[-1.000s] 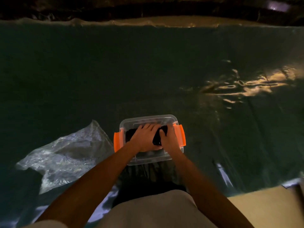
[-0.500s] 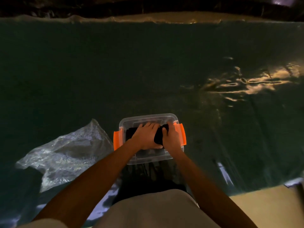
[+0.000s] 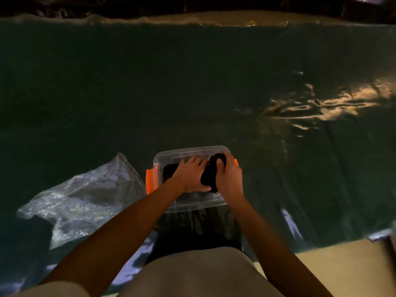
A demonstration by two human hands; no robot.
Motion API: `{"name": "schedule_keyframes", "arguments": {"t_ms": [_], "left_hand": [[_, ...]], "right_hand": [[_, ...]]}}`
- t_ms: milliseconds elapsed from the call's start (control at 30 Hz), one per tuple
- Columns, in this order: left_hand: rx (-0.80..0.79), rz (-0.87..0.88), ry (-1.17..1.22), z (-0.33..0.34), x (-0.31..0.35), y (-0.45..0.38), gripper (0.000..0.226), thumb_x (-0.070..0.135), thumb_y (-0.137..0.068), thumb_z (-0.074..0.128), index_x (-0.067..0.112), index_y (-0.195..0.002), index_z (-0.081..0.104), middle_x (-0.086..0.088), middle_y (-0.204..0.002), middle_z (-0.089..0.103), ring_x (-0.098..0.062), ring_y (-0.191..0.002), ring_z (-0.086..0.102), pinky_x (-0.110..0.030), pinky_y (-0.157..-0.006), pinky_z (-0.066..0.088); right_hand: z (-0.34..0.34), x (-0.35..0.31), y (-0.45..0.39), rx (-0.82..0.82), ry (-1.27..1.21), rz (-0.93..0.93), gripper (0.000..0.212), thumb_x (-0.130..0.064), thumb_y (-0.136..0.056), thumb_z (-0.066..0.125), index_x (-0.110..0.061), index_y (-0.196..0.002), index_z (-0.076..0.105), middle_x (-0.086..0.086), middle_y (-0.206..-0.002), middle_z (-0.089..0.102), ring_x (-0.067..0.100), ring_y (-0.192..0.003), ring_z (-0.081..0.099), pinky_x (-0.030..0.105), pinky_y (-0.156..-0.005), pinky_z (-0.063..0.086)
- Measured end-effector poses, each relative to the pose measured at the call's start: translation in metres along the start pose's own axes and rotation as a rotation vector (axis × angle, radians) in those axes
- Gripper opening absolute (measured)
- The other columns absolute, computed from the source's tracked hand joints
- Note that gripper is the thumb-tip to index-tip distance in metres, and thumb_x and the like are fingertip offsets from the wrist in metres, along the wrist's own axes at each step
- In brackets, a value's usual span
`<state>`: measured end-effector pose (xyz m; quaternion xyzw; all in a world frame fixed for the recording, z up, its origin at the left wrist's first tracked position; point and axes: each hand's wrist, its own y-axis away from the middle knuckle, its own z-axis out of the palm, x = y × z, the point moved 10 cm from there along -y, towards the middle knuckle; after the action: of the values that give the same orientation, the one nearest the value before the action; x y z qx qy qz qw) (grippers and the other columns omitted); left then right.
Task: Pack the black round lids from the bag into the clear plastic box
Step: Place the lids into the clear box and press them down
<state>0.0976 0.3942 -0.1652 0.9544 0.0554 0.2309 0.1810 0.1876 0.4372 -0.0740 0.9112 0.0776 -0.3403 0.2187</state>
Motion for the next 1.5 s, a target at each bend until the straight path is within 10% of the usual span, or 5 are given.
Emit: {"name": "schedule_keyframes", "arguments": {"t_ms": [133, 300, 767, 1300, 1500], "left_hand": [[-0.073, 0.026, -0.05, 0.005, 0.005, -0.002, 0.092, 0.065, -0.066, 0.061, 0.02, -0.137, 0.023, -0.014, -0.144, 0.034, -0.035, -0.13, 0.033, -0.061, -0.104, 0.028], [-0.099, 0.023, -0.078, 0.004, 0.009, -0.002, 0.095, 0.064, -0.066, 0.063, 0.016, -0.138, 0.025, -0.016, -0.144, 0.032, -0.037, -0.13, 0.032, -0.062, -0.104, 0.03], [-0.187, 0.005, -0.112, 0.005, 0.014, -0.004, 0.098, 0.065, -0.071, 0.06, 0.016, -0.144, 0.018, -0.014, -0.152, 0.022, -0.034, -0.139, 0.019, -0.064, -0.109, 0.018], [-0.019, -0.018, 0.113, -0.007, 0.003, 0.0, 0.084, 0.076, -0.057, 0.057, 0.023, -0.12, 0.043, -0.003, -0.128, 0.051, -0.02, -0.12, 0.045, -0.041, -0.107, 0.031], [-0.07, -0.003, -0.019, -0.014, 0.016, 0.002, 0.064, 0.06, -0.067, 0.064, 0.019, -0.114, 0.049, -0.007, -0.126, 0.053, -0.025, -0.119, 0.044, -0.048, -0.105, 0.033]], "right_hand": [[-0.035, -0.012, 0.002, 0.075, -0.116, -0.07, 0.035, -0.017, -0.097, 0.041, -0.012, -0.131, 0.046, 0.014, -0.119, 0.063, 0.022, -0.099, 0.059, 0.02, -0.077, 0.044], [-0.049, -0.013, 0.002, 0.105, -0.155, -0.103, 0.033, -0.014, -0.097, 0.042, -0.01, -0.129, 0.05, 0.003, -0.106, 0.059, -0.008, -0.075, 0.056, -0.007, -0.059, 0.035], [0.017, -0.011, 0.004, -0.03, 0.32, -0.065, 0.04, -0.012, -0.094, 0.042, -0.01, -0.133, 0.032, 0.015, -0.105, 0.063, 0.025, -0.083, 0.064, 0.04, -0.066, 0.057], [0.049, 0.038, -0.01, -0.12, 0.201, 0.108, 0.05, -0.014, -0.094, 0.048, -0.01, -0.141, 0.03, 0.011, -0.134, 0.05, 0.024, -0.122, 0.05, 0.035, -0.1, 0.039], [0.049, 0.035, -0.012, -0.067, 0.048, 0.063, 0.036, -0.019, -0.095, 0.043, -0.005, -0.129, 0.044, 0.013, -0.113, 0.061, 0.025, -0.102, 0.059, 0.035, -0.089, 0.047]]}}
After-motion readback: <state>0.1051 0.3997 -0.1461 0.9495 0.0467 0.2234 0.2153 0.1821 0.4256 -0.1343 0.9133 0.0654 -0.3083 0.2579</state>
